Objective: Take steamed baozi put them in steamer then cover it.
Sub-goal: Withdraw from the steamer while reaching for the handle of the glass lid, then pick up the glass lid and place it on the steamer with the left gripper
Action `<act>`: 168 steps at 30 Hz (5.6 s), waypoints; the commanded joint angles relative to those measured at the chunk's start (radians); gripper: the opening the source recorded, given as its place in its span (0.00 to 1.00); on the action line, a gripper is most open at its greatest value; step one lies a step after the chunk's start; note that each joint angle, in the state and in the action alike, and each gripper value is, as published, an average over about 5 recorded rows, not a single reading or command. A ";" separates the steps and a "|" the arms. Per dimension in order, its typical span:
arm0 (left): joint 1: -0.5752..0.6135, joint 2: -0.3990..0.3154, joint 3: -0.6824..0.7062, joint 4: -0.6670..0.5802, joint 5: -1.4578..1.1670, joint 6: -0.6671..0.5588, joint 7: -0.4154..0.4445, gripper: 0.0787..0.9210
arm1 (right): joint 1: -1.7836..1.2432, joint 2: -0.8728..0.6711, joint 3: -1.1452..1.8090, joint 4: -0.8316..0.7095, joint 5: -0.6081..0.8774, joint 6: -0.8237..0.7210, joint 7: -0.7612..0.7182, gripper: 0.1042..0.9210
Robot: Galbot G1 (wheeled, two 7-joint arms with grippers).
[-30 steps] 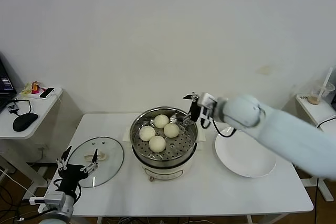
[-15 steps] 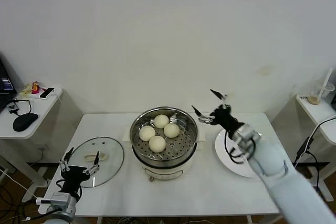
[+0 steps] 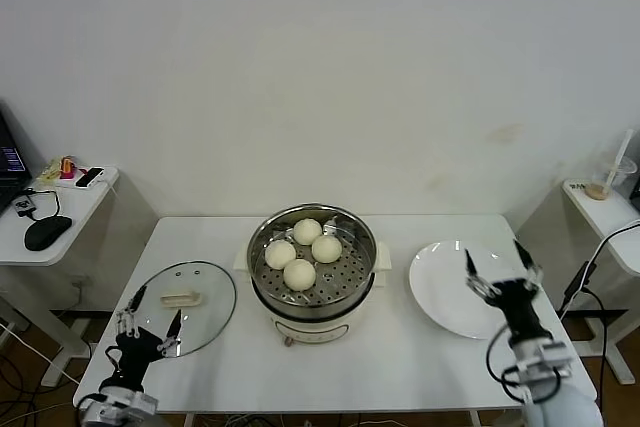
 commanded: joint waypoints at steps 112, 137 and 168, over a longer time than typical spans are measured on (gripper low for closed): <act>-0.306 0.171 0.175 -0.220 0.366 0.280 0.146 0.06 | -0.253 0.175 0.000 0.048 -0.200 0.111 0.046 0.88; -0.537 -0.046 0.547 -0.116 0.722 0.481 0.378 0.06 | -0.180 0.201 -0.065 -0.045 -0.302 0.034 0.077 0.88; -0.650 -0.375 0.637 0.099 0.937 0.505 0.389 0.06 | -0.163 0.209 -0.110 -0.096 -0.358 0.025 0.081 0.88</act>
